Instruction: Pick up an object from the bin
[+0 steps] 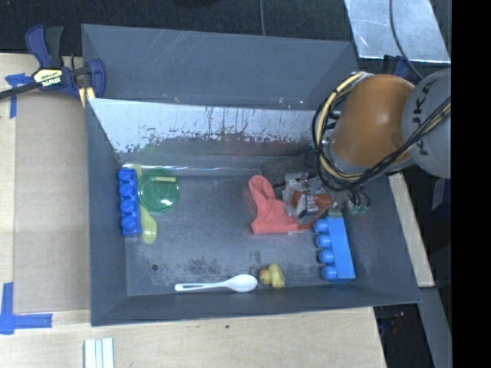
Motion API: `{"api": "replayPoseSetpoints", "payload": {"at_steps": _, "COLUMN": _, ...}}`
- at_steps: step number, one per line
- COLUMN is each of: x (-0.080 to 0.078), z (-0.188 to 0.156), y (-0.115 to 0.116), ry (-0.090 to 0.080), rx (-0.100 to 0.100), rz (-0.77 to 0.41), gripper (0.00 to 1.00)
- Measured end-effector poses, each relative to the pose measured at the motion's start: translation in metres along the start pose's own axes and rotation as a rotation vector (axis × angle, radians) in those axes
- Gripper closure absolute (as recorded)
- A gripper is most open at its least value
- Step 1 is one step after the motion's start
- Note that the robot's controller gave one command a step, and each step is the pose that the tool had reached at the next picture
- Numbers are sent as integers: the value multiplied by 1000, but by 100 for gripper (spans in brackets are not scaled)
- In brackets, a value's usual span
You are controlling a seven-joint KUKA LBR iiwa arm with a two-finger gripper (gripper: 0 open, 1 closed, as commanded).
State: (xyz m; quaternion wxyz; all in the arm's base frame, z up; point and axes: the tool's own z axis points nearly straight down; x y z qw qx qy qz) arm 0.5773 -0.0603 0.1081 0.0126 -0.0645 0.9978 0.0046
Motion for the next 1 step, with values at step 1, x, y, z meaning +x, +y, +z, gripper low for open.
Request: {"api": "replayPoseSetpoints", "payload": {"at_steps": 1, "x": 4, "z": -62, "y": -6, "ry": 9, "rx": 7, "rz": -46, "gripper": 100}}
